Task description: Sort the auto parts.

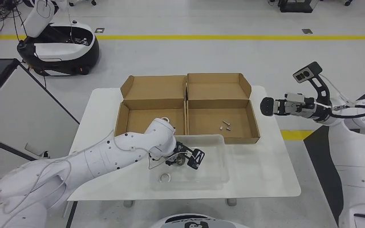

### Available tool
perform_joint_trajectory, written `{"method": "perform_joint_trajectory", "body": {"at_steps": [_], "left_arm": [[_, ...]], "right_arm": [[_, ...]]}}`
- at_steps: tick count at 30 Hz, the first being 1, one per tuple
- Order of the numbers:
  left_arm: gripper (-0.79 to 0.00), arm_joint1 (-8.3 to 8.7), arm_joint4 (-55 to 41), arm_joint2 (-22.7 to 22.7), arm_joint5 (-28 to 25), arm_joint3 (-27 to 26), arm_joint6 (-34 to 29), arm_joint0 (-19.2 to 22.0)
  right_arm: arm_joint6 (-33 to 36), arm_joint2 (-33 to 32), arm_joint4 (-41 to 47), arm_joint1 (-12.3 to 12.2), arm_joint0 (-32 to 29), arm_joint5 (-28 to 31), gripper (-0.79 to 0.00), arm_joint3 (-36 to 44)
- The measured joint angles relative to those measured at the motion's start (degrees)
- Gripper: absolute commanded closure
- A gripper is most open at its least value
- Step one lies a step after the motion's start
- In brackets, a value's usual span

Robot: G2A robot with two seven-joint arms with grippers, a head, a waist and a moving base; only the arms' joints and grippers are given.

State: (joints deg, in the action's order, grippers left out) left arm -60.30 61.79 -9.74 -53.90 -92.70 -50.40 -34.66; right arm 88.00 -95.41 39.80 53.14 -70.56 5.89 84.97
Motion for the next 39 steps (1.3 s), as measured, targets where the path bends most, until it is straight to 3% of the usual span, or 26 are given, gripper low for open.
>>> {"method": "perform_joint_trajectory", "body": {"at_steps": [22,32,39], "left_arm": [[-0.382,-1.14,2.12,0.00,0.43,1.83,-0.43,-0.37],[-0.323,-2.01,4.43,0.00,-1.41,4.00,1.41,-1.04],[-0.326,-2.16,3.90,0.01,-1.34,3.67,1.33,-0.62]], "right_arm": [[0.00,0.00,0.00,0.00,0.00,0.00,-0.785,0.00],[0.00,0.00,0.00,0.00,0.00,0.00,-0.785,0.00],[0.00,0.00,0.00,0.00,0.00,0.00,-0.785,0.00]]}}
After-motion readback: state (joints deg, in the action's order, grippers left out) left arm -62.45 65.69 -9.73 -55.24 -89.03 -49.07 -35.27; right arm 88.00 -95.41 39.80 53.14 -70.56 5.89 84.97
